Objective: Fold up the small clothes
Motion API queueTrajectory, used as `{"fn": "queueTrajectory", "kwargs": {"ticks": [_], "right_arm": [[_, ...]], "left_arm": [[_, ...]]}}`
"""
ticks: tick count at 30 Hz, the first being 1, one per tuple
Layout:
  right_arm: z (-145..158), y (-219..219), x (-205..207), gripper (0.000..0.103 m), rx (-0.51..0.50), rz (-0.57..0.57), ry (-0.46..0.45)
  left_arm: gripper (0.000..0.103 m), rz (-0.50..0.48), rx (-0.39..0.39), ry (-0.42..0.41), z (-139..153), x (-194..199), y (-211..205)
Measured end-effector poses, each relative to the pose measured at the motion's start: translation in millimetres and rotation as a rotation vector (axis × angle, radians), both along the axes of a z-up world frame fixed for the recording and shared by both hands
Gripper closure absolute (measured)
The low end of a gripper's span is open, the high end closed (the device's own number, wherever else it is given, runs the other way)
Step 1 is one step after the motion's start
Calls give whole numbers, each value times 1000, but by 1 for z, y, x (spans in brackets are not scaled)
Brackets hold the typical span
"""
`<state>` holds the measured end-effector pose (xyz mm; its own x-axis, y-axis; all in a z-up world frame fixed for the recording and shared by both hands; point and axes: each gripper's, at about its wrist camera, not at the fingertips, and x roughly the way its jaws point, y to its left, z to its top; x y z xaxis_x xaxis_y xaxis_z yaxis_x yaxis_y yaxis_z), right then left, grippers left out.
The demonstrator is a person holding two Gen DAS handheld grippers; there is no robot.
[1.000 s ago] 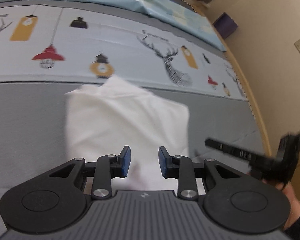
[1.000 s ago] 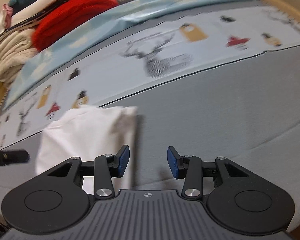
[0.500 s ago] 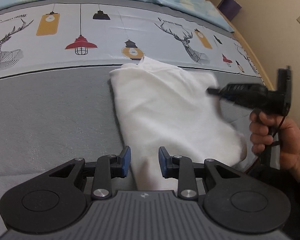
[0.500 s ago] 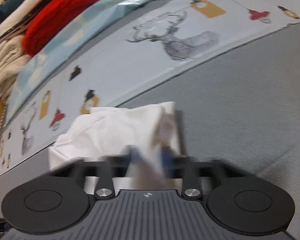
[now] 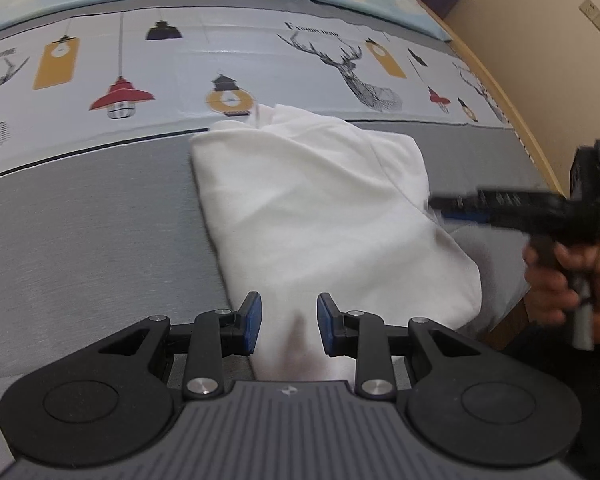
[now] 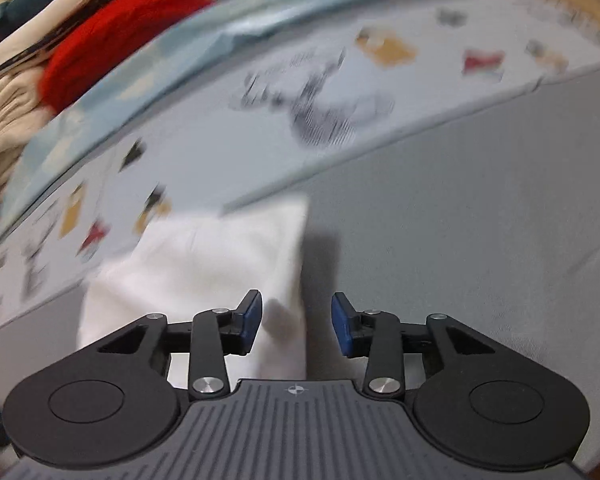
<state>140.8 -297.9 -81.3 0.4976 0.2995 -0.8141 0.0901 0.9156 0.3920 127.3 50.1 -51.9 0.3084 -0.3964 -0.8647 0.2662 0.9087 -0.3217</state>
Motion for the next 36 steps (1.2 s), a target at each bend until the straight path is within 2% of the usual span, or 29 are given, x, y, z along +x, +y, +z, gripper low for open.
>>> {"fn": "queueTrajectory", "kwargs": {"ticks": [3,7,8,10,11,12,16,19,21,23,24,25,27,28,30,32,33,36], "right_arm": [[-6,-5,-16,56,82,129,82],[-14,-9,-36,57,74,269,155],[-15,-10,-39,61,70,290,170],[-16,-14,-45,83,78,332,173],[-13,-15,-48,88,89,344,166],[-10,-19,-50,99,104,352,151],[-3,-30,-55,100,142,385,100],[-12,-30,-53,100,98,402,149],[-23,-25,-52,101,27,411,202],[-30,-20,-50,100,-10,416,236],[-30,-19,-49,98,-19,411,241],[-30,-20,-47,92,-30,398,238],[-22,-23,-44,77,-30,360,205],[-16,-27,-41,63,-17,333,169],[-4,-35,-35,47,6,245,92],[0,-43,-28,46,47,162,53],[1,-46,-24,46,76,118,45],[-4,-38,-12,46,104,71,34]], "left_arm": [[71,2,13,2,-3,2,-12],[71,12,15,14,-8,6,-25],[71,10,22,16,-10,6,-28],[71,2,28,23,-13,7,-34],[71,0,30,26,-14,7,-37],[71,-2,36,28,-16,7,-39],[71,2,33,19,-17,10,-42],[71,-2,28,47,-25,13,-43],[71,-35,76,102,-42,13,-48],[71,-85,174,168,-63,10,-55],[71,-116,216,181,-70,7,-58],[71,-132,220,172,-72,6,-58],[70,-116,177,170,-67,7,-50],[70,-98,149,165,-63,8,-45],[63,-54,84,130,-53,11,-30],[58,22,30,95,-46,16,-12],[53,63,12,76,-44,19,-4],[46,194,-39,54,-44,28,16]]}}
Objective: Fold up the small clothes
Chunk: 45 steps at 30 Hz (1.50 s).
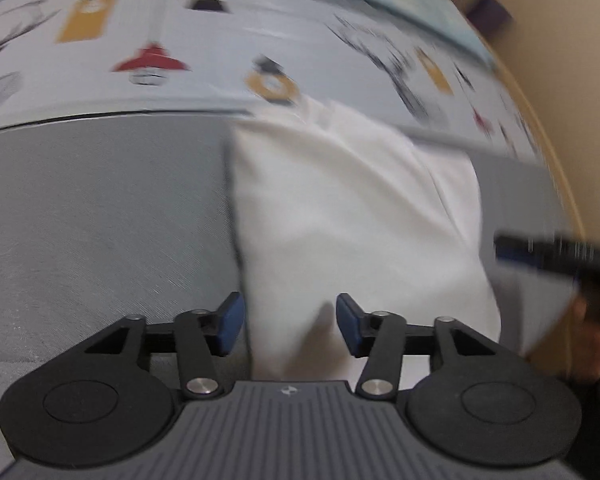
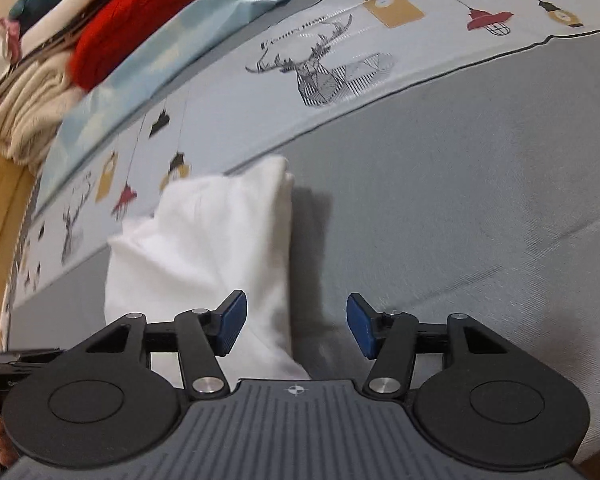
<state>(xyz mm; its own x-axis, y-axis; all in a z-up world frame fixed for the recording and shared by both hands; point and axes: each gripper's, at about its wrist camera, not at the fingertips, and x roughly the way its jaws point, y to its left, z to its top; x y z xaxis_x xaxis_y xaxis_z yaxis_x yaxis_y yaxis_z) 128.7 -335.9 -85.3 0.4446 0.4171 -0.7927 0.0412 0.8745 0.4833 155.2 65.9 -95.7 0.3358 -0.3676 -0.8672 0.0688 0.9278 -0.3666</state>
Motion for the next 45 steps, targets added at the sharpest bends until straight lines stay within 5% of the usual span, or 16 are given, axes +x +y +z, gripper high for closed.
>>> {"fn": "queueTrajectory", "kwargs": {"ticks": [7,15,17,18,24,29,32,35,36,38,41,45], "right_arm": [[-23,34,29,41,-51,-7,78],[-40,40,51,43,-41,-50,130],[-44,41,55,59,-14,-48,135],[-44,41,57,75,11,-43,134],[-41,42,64,92,21,-72,105],[-17,51,68,94,38,-76,-86],[7,69,63,92,-18,-67,-282],[20,79,57,81,-118,-115,-409],[19,79,58,72,-126,-118,-391],[11,76,61,72,-107,-102,-316],[-4,77,65,72,-84,-38,-194],[-31,88,64,72,-199,34,-4]], "left_arm": [[41,152,-115,40,-12,24,13],[39,171,-150,112,-40,61,1],[39,173,-148,114,-46,67,-2],[42,171,-141,104,-46,68,-4],[68,143,-130,23,-32,75,-4],[69,147,-106,-196,9,70,4],[49,218,-23,-324,29,68,10],[42,300,-53,-286,27,70,30],[42,300,-85,-230,20,71,35],[43,278,-103,-132,6,73,36],[43,218,-54,-68,-7,71,31],[40,201,13,42,-33,69,31]]}}
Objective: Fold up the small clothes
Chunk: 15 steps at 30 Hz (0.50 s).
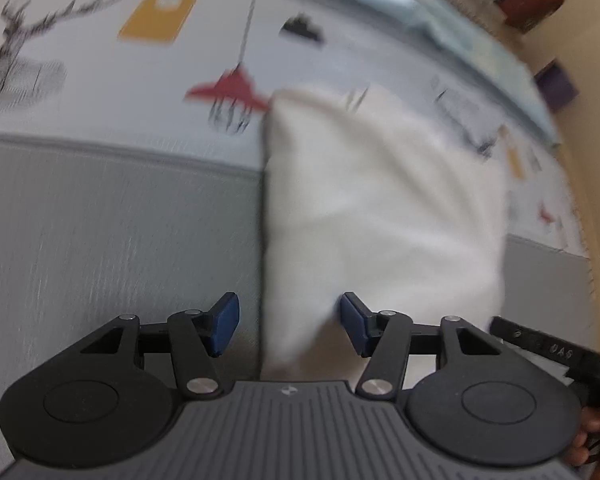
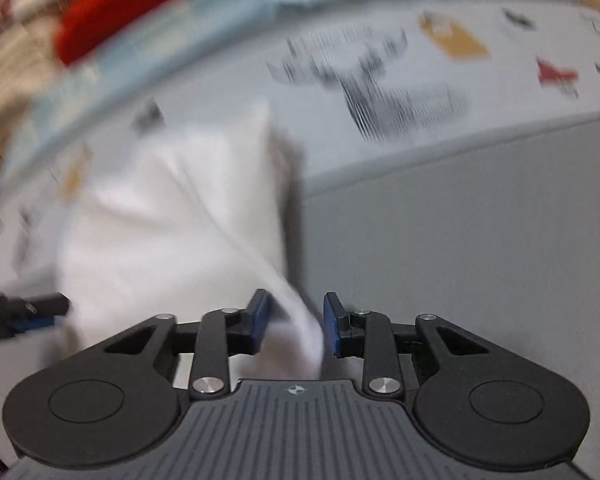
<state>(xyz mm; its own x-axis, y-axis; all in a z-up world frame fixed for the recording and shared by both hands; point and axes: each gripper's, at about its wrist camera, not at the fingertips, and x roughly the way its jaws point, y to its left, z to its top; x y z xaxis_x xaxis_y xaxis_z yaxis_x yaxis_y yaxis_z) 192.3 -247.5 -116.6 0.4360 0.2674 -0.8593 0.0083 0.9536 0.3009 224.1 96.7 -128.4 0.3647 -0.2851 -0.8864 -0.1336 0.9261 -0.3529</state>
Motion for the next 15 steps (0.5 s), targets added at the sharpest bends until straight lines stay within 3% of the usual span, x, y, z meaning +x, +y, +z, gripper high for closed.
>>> {"fn": "queueTrajectory", "kwargs": {"ticks": [1,5,8,9,11,12,15], "right_arm": [[-5,1,1,85,-12,-13,28],[-4,-11,-5,86,40,-93,45],[6,-10,-10,84,84,-55,8],[6,-8,-12,83,81,-26,17],[-3,-2,-12,80,17,24,83],[-12,1,-15,77,-52,45,144],[-4,-2,-24,73,-106,44,127]], "left_arm": [[40,15,-13,-1,0,-1,3],[42,-11,0,-32,11,-11,1],[42,-74,-16,-23,11,-21,-5],[42,-109,31,5,7,-21,-12],[40,-185,201,66,-7,-29,-24],[36,-228,252,33,-6,-36,-30],[32,-251,339,12,7,-48,-37]]}}
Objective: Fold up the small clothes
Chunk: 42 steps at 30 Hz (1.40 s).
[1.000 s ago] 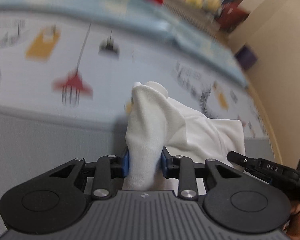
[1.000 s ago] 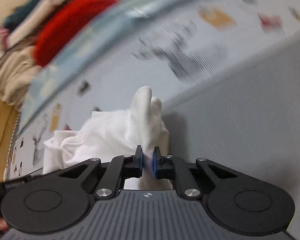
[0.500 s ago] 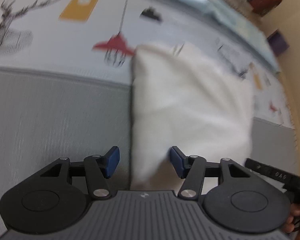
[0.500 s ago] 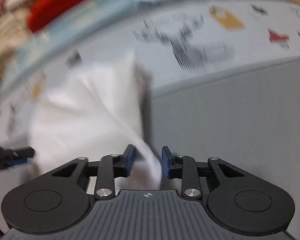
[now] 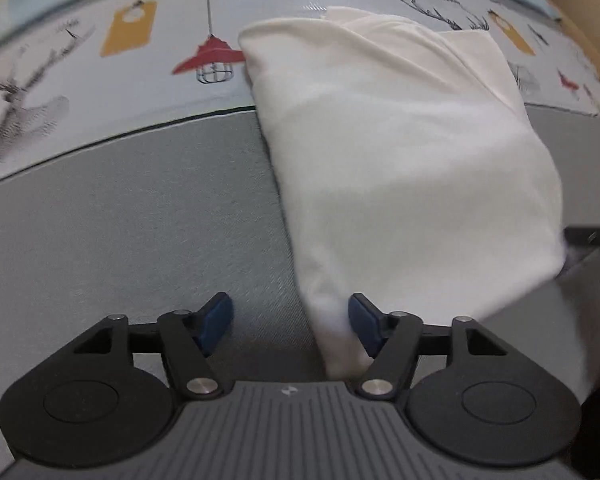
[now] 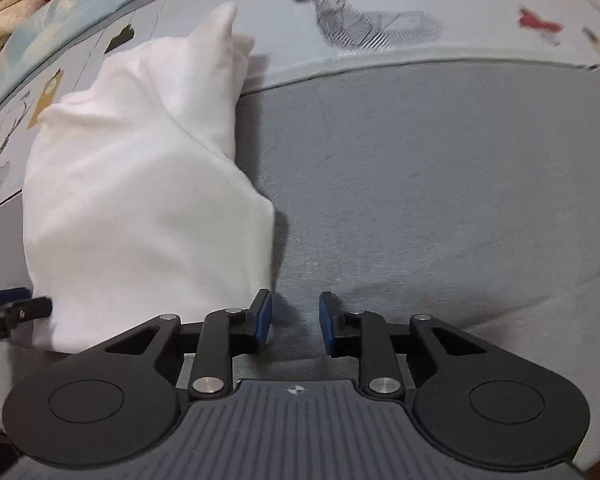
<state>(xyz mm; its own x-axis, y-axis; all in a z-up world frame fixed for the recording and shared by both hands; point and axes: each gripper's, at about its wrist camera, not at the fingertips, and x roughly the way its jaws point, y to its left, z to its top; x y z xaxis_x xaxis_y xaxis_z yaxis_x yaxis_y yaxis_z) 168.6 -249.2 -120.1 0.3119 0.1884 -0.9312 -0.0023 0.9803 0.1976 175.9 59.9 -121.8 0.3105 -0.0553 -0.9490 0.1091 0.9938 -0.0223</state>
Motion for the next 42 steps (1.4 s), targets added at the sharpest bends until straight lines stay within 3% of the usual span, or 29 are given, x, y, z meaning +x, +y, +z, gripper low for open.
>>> {"fn": "queueTrajectory", "kwargs": {"ticks": [2,3,5,7,11,13,15,17,20,25,33,42], "right_arm": [[10,-3,-8,72,-58,0,-49],[19,-3,-14,67,-100,11,-94],[34,-2,-24,51,-150,38,-183],[52,-1,-40,37,-187,62,-285],[71,-3,-72,35,-217,66,-402],[79,-3,-85,35,-214,48,-431],[88,-3,-101,31,-197,27,-470],[95,-1,-113,25,-177,22,-493],[102,5,-136,21,-163,36,-517],[98,21,-156,20,-152,98,-484],[91,32,-152,20,-157,119,-449],[88,35,-148,19,-160,122,-440]], "left_arm": [[31,21,45,-30,14,-10,2],[25,38,65,-65,26,-17,2],[15,67,71,-159,52,-36,2],[13,97,55,-273,79,-60,0],[12,118,68,-470,114,-104,-24],[12,130,49,-522,121,-121,-37],[12,185,-8,-526,121,-139,-45],[12,202,-55,-472,113,-147,-51],[12,229,-16,-411,103,-157,-62],[12,214,-15,-382,94,-152,-65],[12,168,0,-362,83,-151,-71],[12,180,-4,-339,76,-146,-69]]}}
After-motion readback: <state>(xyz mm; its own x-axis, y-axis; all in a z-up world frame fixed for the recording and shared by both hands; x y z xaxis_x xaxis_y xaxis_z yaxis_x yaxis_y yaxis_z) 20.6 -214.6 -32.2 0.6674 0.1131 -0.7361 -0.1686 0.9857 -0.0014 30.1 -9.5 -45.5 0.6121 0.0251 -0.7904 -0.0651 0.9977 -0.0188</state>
